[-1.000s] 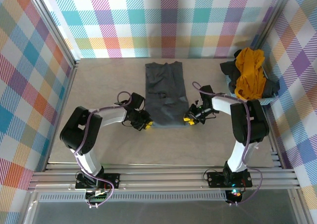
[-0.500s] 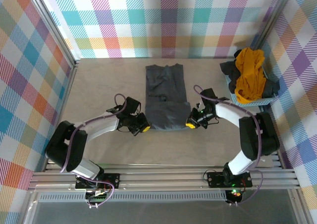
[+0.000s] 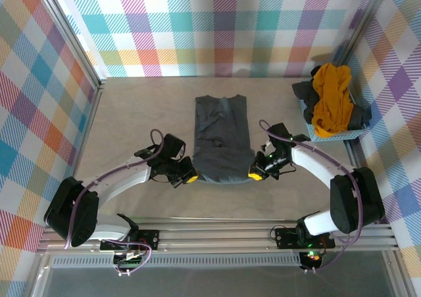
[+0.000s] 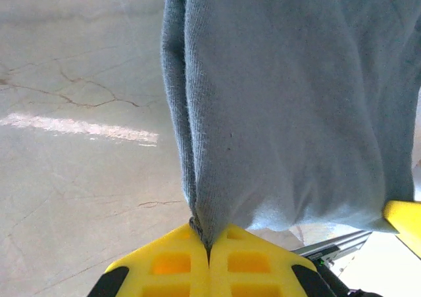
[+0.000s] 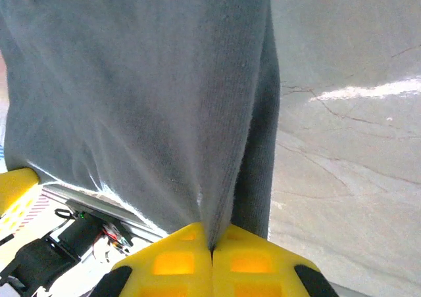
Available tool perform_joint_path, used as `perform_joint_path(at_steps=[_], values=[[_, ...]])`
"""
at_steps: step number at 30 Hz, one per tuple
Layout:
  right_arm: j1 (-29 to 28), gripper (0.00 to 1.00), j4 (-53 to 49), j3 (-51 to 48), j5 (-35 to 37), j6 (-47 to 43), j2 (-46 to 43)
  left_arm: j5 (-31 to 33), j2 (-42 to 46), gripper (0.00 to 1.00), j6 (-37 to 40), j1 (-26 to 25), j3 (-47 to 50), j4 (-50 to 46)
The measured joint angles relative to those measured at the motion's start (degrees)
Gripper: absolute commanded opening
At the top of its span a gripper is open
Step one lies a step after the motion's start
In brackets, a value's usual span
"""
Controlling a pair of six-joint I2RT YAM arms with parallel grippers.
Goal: Fold and stack the t-shirts
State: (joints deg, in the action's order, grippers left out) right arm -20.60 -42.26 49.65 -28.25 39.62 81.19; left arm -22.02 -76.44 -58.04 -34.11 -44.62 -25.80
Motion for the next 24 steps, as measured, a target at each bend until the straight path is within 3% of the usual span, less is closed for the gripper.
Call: perform_joint_path(at_steps=[6,11,22,23,24], values=[[1.5,0.00,-4.4,12.0,1.3,0.0,1.2,2.1,-0.1,0.00,0.0,2.4,-10.5,-2.8],[4.4,0.00,-6.4,26.6,1.4,0.0,9.2,1.9,-7.4,0.00,0.1,7.8,-23.5,-2.3],[9.5,0.00,-13.3,74.4,-1.6,2.4,44.8,-0.2,-39.9,0.00,0.9,16.3,-60.6,-2.7],[9.8,0.06,-13.5,78.7,-2.0,3.2,48.2,-0.5,-43.4,0.00,0.9,16.7,-64.6,-2.7],[10.2,0.22,-13.7,83.7,-2.9,4.5,52.7,-0.6,-47.3,0.04,0.9,17.1,-69.1,-3.0]])
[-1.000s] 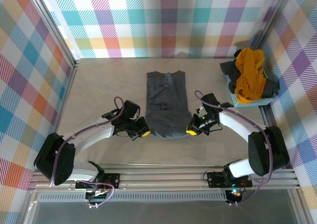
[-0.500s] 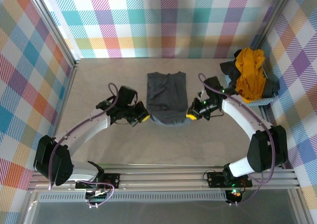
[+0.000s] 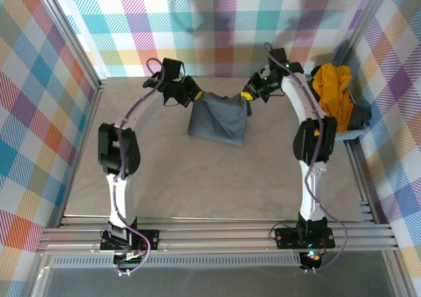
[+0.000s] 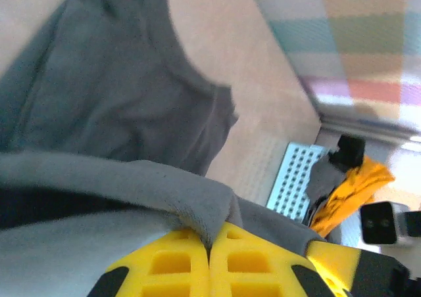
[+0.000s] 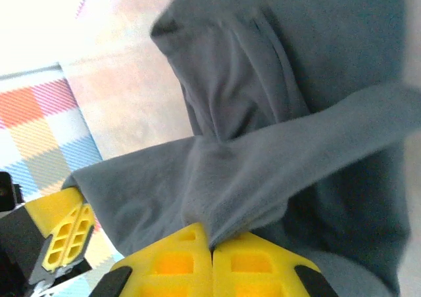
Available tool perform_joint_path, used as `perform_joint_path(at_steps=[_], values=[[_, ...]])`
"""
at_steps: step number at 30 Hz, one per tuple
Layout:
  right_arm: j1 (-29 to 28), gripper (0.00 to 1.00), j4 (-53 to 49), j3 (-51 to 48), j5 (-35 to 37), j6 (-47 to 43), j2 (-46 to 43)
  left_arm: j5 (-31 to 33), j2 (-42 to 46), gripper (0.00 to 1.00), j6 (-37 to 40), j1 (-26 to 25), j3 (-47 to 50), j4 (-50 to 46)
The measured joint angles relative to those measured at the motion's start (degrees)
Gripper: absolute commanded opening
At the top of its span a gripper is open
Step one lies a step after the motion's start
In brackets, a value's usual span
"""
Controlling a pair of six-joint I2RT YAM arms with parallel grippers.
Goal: Fold and stack the t-shirts
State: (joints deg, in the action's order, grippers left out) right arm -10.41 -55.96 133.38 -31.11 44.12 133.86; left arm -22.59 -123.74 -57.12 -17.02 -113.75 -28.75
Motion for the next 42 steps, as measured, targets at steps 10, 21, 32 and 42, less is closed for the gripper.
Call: perform_joint_path(at_steps=[10,21,32,42], values=[[3.3,0.63,0.1,16.0,-2.3,6.0,23.6,-0.3,-24.9,0.59,1.5,2.5,-28.2,-8.3],[1.0,0.63,16.5,-37.6,4.8,-1.2,-22.3,0.5,15.7,0.72,-5.6,-1.9,32.7,7.0],[-1.0,0.62,30.1,-62.4,-2.4,-1.6,-34.4,1.6,5.9,0.75,-26.2,-13.9,41.1,35.0],[-1.2,0.62,31.5,-67.0,-3.9,-1.5,-46.3,6.4,-4.5,0.00,-32.3,-13.6,34.0,47.3]])
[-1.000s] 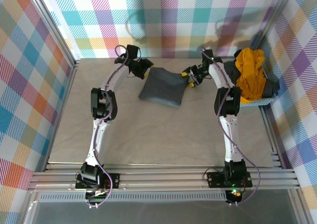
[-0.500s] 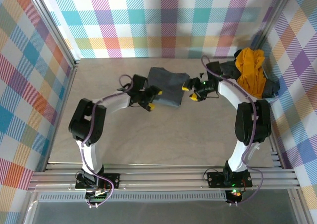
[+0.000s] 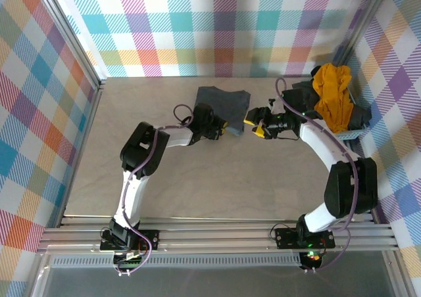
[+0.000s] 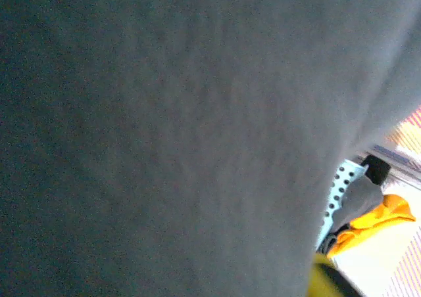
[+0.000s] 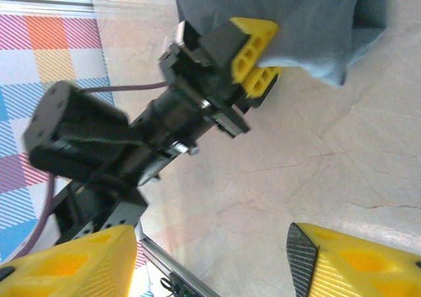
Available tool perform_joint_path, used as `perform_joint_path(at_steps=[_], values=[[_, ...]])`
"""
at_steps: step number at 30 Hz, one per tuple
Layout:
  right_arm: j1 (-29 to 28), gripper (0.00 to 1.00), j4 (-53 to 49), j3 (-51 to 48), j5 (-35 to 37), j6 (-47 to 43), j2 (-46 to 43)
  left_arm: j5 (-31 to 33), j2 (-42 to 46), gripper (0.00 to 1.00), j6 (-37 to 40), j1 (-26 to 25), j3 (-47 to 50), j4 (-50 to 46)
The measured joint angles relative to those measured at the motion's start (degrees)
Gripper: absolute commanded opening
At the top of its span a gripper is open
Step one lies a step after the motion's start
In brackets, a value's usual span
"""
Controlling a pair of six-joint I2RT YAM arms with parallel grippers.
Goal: Fold and stack the t-shirts
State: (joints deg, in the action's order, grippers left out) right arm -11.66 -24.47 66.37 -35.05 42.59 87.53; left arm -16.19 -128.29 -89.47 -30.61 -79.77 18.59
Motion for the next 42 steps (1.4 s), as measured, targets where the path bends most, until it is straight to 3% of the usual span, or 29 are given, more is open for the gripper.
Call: perform_joint_path(at_steps=[8,16,22,26,33,42], values=[[0.0,0.62,-0.6,-0.8,0.1,0.0,-1.9,1.9,-0.9,0.00,-1.0,3.8,-1.2,1.9],[0.0,0.62,-0.9,-1.4,0.1,0.0,-2.0,1.7,5.2,0.00,3.5,19.9,7.0,2.4],[0.0,0.62,-1.3,-2.0,0.0,0.0,-2.0,-2.0,5.9,0.00,12.4,32.6,6.7,-1.5],[0.0,0.62,-1.3,-2.2,0.0,0.0,-2.0,-4.2,5.9,0.00,17.1,38.3,6.3,-4.0],[0.0,0.62,-1.4,-2.2,0.1,0.0,-2.0,-4.1,7.7,0.00,18.8,42.4,8.1,-4.9],[0.0,0.62,-1.7,-3.0,0.1,0.2,-2.3,0.2,10.3,0.00,16.1,41.5,11.5,-4.5]])
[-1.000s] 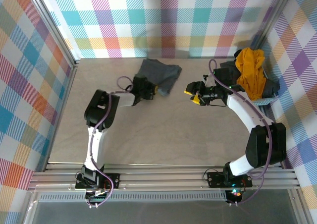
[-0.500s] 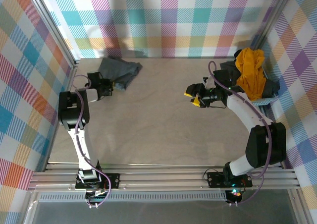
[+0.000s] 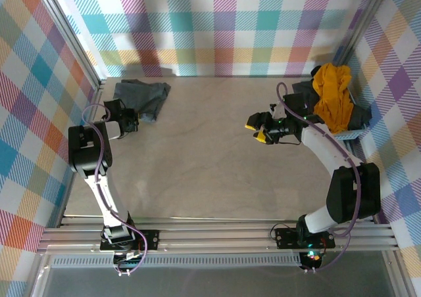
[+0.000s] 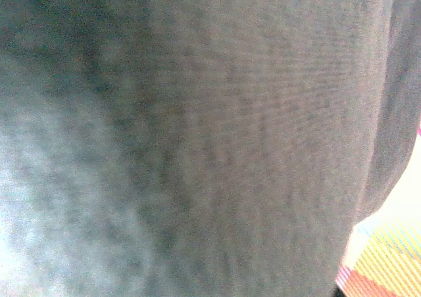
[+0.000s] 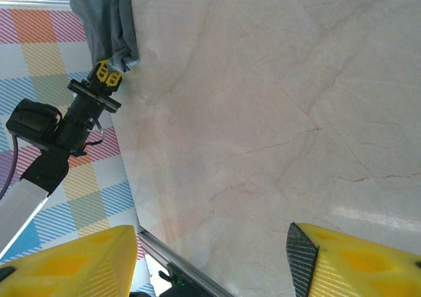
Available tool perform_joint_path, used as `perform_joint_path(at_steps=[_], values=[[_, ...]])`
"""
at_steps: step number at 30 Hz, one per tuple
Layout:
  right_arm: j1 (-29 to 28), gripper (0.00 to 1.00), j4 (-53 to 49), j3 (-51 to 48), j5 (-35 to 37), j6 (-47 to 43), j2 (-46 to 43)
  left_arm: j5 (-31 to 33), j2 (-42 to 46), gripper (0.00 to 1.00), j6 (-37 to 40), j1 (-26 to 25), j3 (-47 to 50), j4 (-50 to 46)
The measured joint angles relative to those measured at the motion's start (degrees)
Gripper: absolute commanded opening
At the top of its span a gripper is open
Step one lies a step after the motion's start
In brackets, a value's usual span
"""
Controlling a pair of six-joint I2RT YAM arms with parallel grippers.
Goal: Fold and stack the t-shirts
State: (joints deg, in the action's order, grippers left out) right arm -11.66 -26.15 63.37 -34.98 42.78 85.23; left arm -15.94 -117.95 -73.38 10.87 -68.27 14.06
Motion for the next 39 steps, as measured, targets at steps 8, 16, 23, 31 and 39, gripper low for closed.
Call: perform_joint_path(at_steps=[8,16,23,31,39], values=[[0.0,0.63,2.2,-0.1,-0.5,0.5,-0.4,0.6,-3.4,0.00,-0.7,-0.2,-6.3,-0.5],[0.0,0.69,11.6,-3.1,0.1,3.1,-6.8,0.3,-5.2,0.05,0.9,0.2,-11.3,-3.3],[0.0,1.00,14.6,-4.5,6.5,2.8,-13.8,-3.7,-4.3,1.00,4.9,0.1,-10.9,-4.6],[0.0,1.00,1.2,-4.7,25.2,-3.5,-20.8,-0.6,16.0,1.00,21.8,-4.5,-6.8,-25.2],[2.1,1.00,3.1,-20.4,51.5,-16.4,-28.5,30.5,40.4,1.00,36.3,-15.4,9.0,-33.5]])
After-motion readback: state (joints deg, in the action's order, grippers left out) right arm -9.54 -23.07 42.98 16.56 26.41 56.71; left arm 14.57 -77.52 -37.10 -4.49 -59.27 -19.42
